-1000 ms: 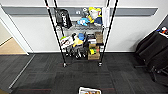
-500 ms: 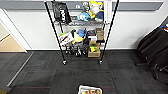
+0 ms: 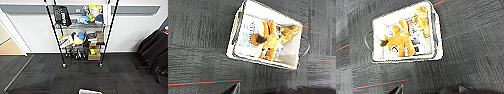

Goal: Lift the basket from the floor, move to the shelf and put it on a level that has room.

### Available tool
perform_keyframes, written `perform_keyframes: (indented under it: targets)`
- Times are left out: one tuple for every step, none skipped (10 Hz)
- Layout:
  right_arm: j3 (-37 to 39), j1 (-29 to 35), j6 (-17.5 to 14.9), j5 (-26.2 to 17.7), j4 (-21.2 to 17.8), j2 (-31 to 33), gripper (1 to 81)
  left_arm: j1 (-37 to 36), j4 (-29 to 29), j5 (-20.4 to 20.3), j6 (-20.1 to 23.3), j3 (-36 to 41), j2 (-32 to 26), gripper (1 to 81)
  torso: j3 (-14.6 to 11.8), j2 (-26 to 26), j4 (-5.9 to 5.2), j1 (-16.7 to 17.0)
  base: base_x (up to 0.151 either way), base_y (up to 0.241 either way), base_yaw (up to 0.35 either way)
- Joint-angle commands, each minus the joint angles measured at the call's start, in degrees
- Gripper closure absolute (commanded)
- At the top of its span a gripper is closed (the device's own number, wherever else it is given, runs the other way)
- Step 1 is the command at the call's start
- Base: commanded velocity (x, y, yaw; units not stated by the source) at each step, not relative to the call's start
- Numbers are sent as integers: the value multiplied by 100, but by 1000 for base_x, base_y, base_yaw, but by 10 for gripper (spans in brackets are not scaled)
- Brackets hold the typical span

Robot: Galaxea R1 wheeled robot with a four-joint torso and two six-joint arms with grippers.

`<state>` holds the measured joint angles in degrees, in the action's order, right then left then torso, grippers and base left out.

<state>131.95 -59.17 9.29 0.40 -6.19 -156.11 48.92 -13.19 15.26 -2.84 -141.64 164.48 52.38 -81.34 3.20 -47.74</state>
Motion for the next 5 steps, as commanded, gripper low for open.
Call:
perform_keyframes:
  targets:
    - [-65, 463, 20, -286, -110, 174, 10, -624, -219, 355, 12, 14, 112, 10, 231, -543, 0, -349, 0, 0, 0]
    - [-74, 489, 20, -286, -154, 227, 10, -668, -272, 355, 12, 14, 95, 10, 534, -748, 0, -479, 0, 0, 0]
    - [-118, 515, 20, -286, -172, 306, 10, -686, -281, 355, 12, 14, 60, 10, 564, -870, 0, -550, 0, 0, 0]
    - [-127, 577, 20, -286, -198, 350, 10, -730, -281, 355, 12, 14, 33, 10, 660, -1012, 0, -640, 0, 0, 0]
    - [-127, 647, 20, -286, -207, 385, 10, -774, -281, 363, 12, 14, 16, 10, 819, -1181, 0, -747, 0, 0, 0]
